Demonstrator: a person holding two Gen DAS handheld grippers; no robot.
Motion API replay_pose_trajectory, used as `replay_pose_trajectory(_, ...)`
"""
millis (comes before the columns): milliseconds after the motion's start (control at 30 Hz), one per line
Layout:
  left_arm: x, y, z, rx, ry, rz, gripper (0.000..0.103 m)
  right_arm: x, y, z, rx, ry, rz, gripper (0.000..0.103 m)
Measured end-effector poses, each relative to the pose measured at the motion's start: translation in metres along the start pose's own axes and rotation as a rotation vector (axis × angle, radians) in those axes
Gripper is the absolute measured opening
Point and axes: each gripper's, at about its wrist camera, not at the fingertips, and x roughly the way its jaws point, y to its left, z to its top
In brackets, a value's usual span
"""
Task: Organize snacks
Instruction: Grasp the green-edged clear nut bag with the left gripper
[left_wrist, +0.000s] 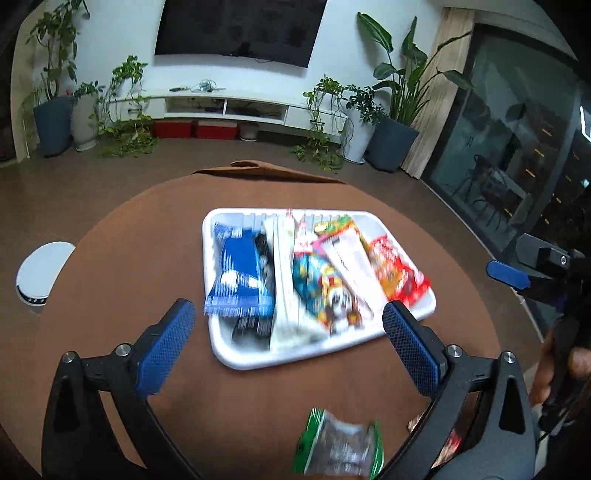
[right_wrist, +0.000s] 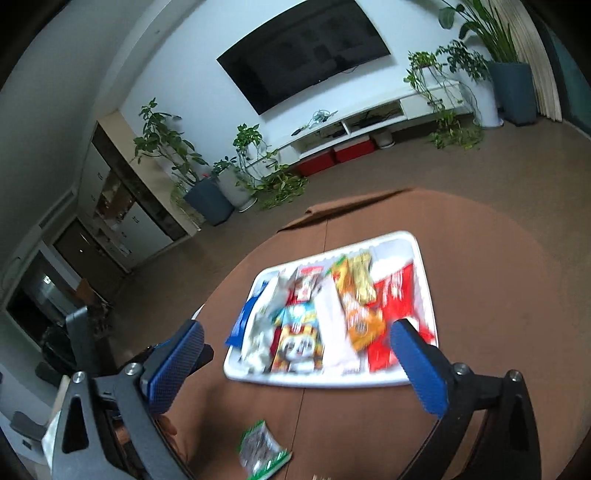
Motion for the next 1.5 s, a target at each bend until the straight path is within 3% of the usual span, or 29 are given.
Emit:
replay_pose_trajectory(100, -0.012, -0.006, -0.027, 0.003, 0.010, 0.028, 0.103, -0.016, -0.003, -0.026, 0.027, 0.000, -0.001, 0.103)
replay_pose_trajectory(200, -0.018, -0.008, -0.062, -0.052, 0.068, 0.004, 0.103, -0.028, -0.006, -0.050, 0.030, 0.002, -0.036, 0.103)
replay_pose_trajectory(367, -0.012, -0.015, -0.093, -0.145, 0.168, -0.001, 0.103, -0.038, -0.015, -0.093, 0.080, 0.025, -0.071, 0.103)
replay_pose_trajectory(667, 0.011, -0.054, -0.098, -0.151, 0.260, -0.021, 0.102, -0.038, -0.022, -0.127, 0.095, 0.062, -0.106, 0.103)
replay_pose_trajectory(833, 0.024, -0.063, -0.098, -0.123, 0.289, 0.011, 0.101, -0.043, -0.020, -0.131, 0.067, 0.049, -0.115, 0.103)
replay_pose_trajectory(967, 0.038, -0.064, -0.095, -0.102, 0.320, 0.031, 0.079, -0.043, -0.019, -0.131, 0.057, 0.044, -0.113, 0.103)
replay_pose_trajectory(1067, 0.045, -0.065, -0.090, -0.073, 0.327, 0.042, 0.073, -0.043, -0.017, -0.132, 0.043, 0.040, -0.117, 0.103)
replay_pose_trajectory(1367, 0.054, -0.078, -0.092, 0.059, 0.345, 0.049, 0.070, -0.046, -0.014, -0.134, 0.006, 0.037, -0.155, 0.102)
replay_pose_trajectory(1500, 0.057, -0.081, -0.090, 0.099, 0.358, 0.031, 0.060, -0.044, -0.011, -0.135, -0.026, 0.043, -0.186, 0.099)
